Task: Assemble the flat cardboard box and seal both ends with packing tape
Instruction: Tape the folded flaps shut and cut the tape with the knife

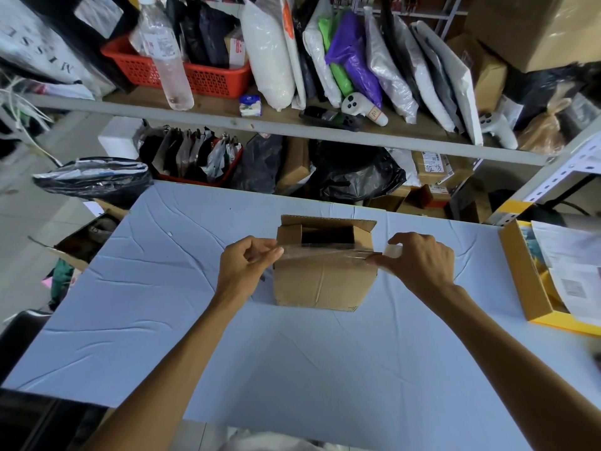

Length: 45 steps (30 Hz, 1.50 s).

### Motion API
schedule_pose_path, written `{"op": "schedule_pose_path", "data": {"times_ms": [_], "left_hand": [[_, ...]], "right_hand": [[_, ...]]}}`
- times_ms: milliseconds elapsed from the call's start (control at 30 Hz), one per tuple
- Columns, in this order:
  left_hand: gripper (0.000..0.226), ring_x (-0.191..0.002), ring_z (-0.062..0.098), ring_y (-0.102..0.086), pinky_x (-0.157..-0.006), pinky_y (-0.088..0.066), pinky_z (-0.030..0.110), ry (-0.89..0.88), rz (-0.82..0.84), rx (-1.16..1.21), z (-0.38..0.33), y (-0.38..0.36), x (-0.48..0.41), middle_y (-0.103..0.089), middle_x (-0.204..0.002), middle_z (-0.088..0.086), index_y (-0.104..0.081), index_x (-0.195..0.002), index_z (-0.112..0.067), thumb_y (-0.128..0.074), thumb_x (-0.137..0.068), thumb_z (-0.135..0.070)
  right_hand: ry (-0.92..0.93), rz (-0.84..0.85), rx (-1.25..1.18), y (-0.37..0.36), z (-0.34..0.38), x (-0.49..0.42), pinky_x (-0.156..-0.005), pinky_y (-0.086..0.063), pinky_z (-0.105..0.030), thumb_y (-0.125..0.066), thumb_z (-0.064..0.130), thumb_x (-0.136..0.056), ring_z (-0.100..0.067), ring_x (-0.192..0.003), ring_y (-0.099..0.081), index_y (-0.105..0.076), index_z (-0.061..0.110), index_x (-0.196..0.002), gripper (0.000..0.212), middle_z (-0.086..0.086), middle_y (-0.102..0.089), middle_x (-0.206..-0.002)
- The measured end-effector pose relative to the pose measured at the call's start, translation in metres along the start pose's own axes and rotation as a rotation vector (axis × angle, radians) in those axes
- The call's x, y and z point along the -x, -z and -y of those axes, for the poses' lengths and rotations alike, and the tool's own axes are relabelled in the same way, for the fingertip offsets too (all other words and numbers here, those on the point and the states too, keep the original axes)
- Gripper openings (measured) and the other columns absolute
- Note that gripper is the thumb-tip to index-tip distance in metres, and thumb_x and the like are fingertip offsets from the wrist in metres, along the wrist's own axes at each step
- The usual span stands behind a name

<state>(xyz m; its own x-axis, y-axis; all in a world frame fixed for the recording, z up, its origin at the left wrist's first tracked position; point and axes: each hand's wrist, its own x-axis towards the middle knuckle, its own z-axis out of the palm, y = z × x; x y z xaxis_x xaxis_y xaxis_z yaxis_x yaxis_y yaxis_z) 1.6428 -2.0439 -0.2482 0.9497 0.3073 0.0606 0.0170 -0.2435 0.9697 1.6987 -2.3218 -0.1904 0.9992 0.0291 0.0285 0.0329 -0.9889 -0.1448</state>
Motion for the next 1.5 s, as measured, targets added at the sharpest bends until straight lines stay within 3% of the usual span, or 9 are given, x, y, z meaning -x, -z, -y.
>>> {"op": "schedule_pose_path", "data": {"times_ms": [200, 333, 500, 667, 800, 933, 1133, 1367, 1500], "left_hand": [[0.02, -0.078, 0.009, -0.068, -0.068, -0.054, 0.014, -0.038, -0.079, -0.01, 0.007, -0.007, -0.005, -0.072, -0.082, 0.002, -0.063, -0.079, -0.003, -0.076, -0.079, -0.019], [0.019, -0.081, 0.015, -0.068, -0.073, -0.059, 0.028, -0.077, -0.111, -0.043, 0.008, -0.009, -0.007, -0.071, -0.084, 0.002, -0.064, -0.084, -0.008, -0.075, -0.079, -0.022], [0.061, -0.082, 0.016, -0.069, -0.081, -0.057, 0.026, -0.047, 0.008, 0.078, 0.004, -0.005, -0.008, -0.072, -0.086, 0.007, -0.051, -0.133, -0.02, -0.076, -0.077, -0.013], [0.039, -0.078, 0.019, -0.069, -0.073, -0.058, 0.025, -0.063, 0.011, 0.045, 0.003, -0.003, -0.01, -0.071, -0.083, 0.005, -0.064, -0.112, -0.014, -0.079, -0.076, -0.016], [0.015, -0.08, 0.014, -0.067, -0.072, -0.057, 0.023, -0.02, 0.035, 0.003, 0.01, 0.0, -0.011, -0.072, -0.083, 0.0, -0.071, -0.09, -0.012, -0.076, -0.078, -0.017], [0.007, -0.088, 0.01, -0.064, -0.072, -0.051, 0.013, -0.051, 0.037, -0.052, 0.011, 0.0, -0.014, -0.068, -0.091, -0.004, -0.068, -0.08, -0.015, -0.074, -0.08, -0.019], [0.017, -0.117, 0.011, -0.057, -0.097, -0.044, 0.026, -0.033, 0.21, -0.042, 0.015, 0.002, -0.024, -0.063, -0.124, -0.007, -0.061, -0.082, -0.008, -0.067, -0.084, -0.024], [0.017, -0.085, 0.007, -0.055, -0.081, -0.042, 0.031, 0.091, 0.418, -0.224, 0.006, 0.003, -0.03, -0.059, -0.084, -0.011, -0.047, -0.081, -0.026, -0.049, -0.097, -0.03], [0.016, -0.085, 0.007, -0.051, -0.079, -0.039, 0.027, 0.09, 0.393, -0.265, 0.0, 0.001, -0.029, -0.055, -0.083, -0.013, -0.046, -0.082, -0.024, -0.047, -0.098, -0.029]], "right_hand": [[0.002, 0.012, 0.003, 0.002, 0.002, 0.0, -0.062, -0.038, -0.028, -0.065, 0.065, -0.073, -0.025, -0.084, -0.061, -0.067, 0.02, -0.108, 0.057, -0.006, -0.07, -0.097], [0.005, 0.011, 0.006, 0.001, 0.002, -0.001, -0.067, -0.041, -0.029, -0.063, 0.068, -0.073, -0.027, -0.094, -0.063, -0.061, 0.022, -0.121, 0.067, -0.006, -0.07, -0.107], [0.04, 0.068, 0.048, 0.005, 0.0, -0.006, -0.07, -0.04, -0.029, -0.064, 0.07, -0.07, -0.03, -0.1, -0.062, -0.037, 0.026, -0.142, 0.089, -0.009, -0.067, -0.113], [0.16, 0.171, 0.062, 0.008, -0.005, -0.018, -0.067, -0.039, -0.031, -0.063, 0.073, -0.067, -0.029, -0.101, -0.058, -0.018, 0.038, -0.149, 0.1, -0.009, -0.066, -0.112], [0.201, 0.216, -0.025, 0.009, -0.009, -0.025, -0.071, -0.039, -0.032, -0.068, 0.069, -0.065, -0.027, -0.11, -0.055, -0.038, 0.042, -0.14, 0.085, -0.004, -0.065, -0.121], [0.206, 0.249, -0.067, 0.007, -0.009, -0.028, -0.064, -0.035, -0.03, -0.072, 0.066, -0.064, -0.021, -0.09, -0.053, -0.043, 0.039, -0.131, 0.079, -0.001, -0.06, -0.093], [0.209, 0.276, -0.117, 0.006, -0.013, -0.031, -0.07, -0.039, -0.031, -0.075, 0.064, -0.062, -0.025, -0.108, -0.054, -0.038, 0.041, -0.14, 0.089, -0.005, -0.064, -0.117], [0.201, 0.28, -0.157, 0.005, -0.014, -0.031, -0.072, -0.048, -0.034, -0.075, 0.065, -0.061, -0.023, -0.101, -0.055, -0.044, 0.041, -0.135, 0.084, -0.003, -0.064, -0.108], [0.199, 0.258, -0.158, 0.005, -0.013, -0.032, -0.06, -0.04, -0.027, -0.077, 0.063, -0.06, -0.019, -0.089, -0.054, -0.05, 0.042, -0.131, 0.079, 0.002, -0.059, -0.092]]}}
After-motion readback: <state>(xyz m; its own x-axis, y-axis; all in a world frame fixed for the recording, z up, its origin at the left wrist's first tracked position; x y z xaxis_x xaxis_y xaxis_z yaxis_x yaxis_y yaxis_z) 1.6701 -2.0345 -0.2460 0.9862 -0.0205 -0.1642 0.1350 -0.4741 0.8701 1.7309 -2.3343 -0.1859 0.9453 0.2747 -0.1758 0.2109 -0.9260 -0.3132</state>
